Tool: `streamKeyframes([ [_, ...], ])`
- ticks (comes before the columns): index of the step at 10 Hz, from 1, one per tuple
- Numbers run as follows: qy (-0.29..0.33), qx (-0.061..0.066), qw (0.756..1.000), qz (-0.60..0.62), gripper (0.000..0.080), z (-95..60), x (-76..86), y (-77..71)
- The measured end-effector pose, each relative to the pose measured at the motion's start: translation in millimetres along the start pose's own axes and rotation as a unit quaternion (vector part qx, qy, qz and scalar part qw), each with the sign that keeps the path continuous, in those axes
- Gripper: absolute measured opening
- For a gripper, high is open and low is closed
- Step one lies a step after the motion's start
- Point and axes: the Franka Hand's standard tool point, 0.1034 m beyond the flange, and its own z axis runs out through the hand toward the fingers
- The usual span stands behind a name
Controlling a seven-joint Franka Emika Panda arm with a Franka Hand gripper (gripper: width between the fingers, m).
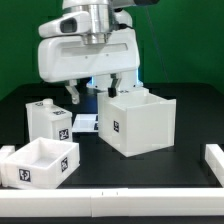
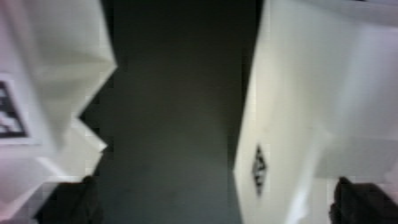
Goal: Assemble drawer
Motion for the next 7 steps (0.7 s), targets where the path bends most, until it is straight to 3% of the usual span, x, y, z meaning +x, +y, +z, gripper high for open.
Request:
streamKeyframes([
  [1,0.009,-0.014,1.0,0.003,0.0649,-0.5,-9.9,9.1],
  [2,0.011,-0.011,1.0,0.018,0.0649,0.8,-8.4,7.9],
  [3,0.006,0.008,0.999,0.038,0.0649,2.4,6.3,-7.2],
  [4,0.0,0.019,0.999,0.04,0.0649,1.2,15.6,-19.1],
  [6,0.003,0.019,0.999,0.043,0.0649,-8.3,34.8,-34.8],
  [7,0.007,0.013,0.999,0.036,0.0649,-7.7,34.1,-35.1],
])
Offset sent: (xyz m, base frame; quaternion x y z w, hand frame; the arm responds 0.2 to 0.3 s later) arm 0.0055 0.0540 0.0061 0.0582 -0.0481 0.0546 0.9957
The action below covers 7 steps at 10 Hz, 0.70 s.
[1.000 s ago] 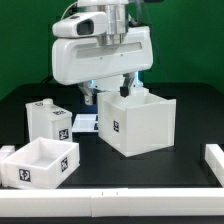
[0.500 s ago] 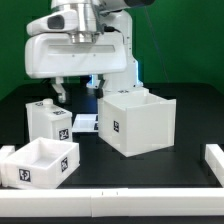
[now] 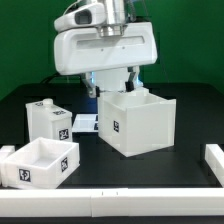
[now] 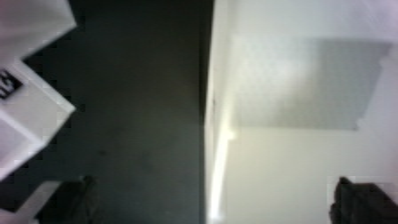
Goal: Assemble drawer
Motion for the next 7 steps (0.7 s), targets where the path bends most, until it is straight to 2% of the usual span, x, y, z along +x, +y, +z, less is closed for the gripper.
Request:
streamKeyframes([
  [3,-0.002,-0.001,1.0,0.011,0.0649,4.4,-5.9,2.4],
  [5,-0.008,0.004,1.0,0.015,0.0649,14.9,-10.3,-4.8],
  [7,-0.022,0.012,0.999,0.021,0.0649,31.0,-25.6,-1.8],
])
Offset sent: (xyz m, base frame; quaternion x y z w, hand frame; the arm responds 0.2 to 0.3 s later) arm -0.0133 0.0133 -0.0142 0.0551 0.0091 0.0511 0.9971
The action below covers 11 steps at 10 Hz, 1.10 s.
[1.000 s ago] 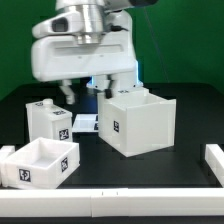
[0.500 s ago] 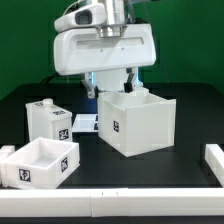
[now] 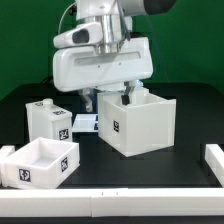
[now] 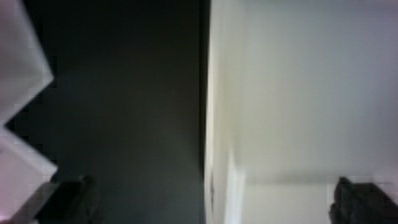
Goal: Assemble drawer
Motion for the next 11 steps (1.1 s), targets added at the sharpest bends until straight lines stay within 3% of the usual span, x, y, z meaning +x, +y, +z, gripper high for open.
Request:
streamKeyframes([
  [8,-0.016,0.011,1.0,0.008,0.0649,17.3,-12.4,-7.8],
  [10,-0.016,0.012,1.0,0.008,0.0374,17.5,-12.6,-7.9],
  [11,-0.016,0.012,1.0,0.008,0.0374,17.5,-12.6,-7.9],
])
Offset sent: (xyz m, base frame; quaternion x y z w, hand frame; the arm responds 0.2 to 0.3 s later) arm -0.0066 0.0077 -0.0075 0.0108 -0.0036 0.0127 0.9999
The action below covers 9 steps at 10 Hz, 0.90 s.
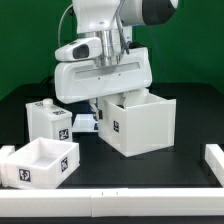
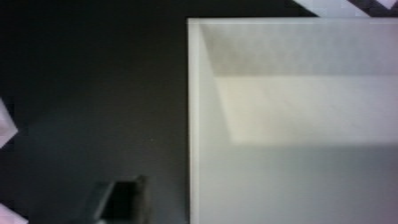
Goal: Assemble drawer
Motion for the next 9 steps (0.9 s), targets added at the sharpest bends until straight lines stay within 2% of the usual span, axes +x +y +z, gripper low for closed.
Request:
streamKeyframes([
  [2,0.0,0.0,1.0,0.0,0.0102,0.1,-0.2,0.1],
  [3,0.0,0.0,1.0,0.0,0.0102,0.2,-0.4,0.2],
  [4,0.0,0.0,1.0,0.001,0.003,0.2,-0.4,0.3],
  [8,0.0,0.0,1.0,0.001,0.003,0.2,-0.4,0.3],
  [9,-0.002,0.004,1.0,0.01,0.003,-0.1,-0.2,-1.4],
])
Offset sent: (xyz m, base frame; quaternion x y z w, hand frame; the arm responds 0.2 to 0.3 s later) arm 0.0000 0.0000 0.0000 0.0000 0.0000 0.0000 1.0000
